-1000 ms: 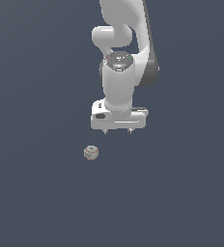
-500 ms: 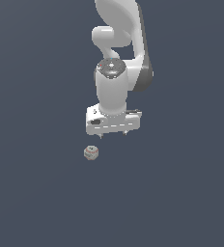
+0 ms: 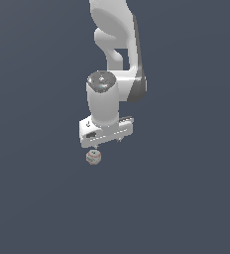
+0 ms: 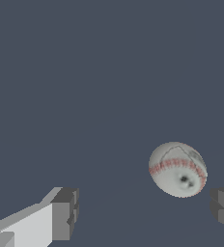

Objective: Pick up the object and move it to a goal position.

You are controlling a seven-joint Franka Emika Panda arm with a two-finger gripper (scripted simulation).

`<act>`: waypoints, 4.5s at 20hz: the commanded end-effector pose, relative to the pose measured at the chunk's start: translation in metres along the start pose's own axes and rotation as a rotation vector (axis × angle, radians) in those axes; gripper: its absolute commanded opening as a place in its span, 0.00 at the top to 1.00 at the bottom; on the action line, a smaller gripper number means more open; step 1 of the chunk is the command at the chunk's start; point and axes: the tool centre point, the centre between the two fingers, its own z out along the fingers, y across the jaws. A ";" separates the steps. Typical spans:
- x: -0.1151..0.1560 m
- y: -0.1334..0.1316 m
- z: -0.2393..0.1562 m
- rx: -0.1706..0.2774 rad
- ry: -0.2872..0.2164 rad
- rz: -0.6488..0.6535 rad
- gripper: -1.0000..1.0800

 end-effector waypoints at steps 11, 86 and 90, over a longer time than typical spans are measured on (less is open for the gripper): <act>-0.009 0.045 0.031 -0.003 -0.012 -0.273 0.04; 0.016 -0.126 -0.064 -0.003 -0.018 -0.435 1.00; 0.022 -0.153 -0.088 -0.002 -0.018 -0.435 1.00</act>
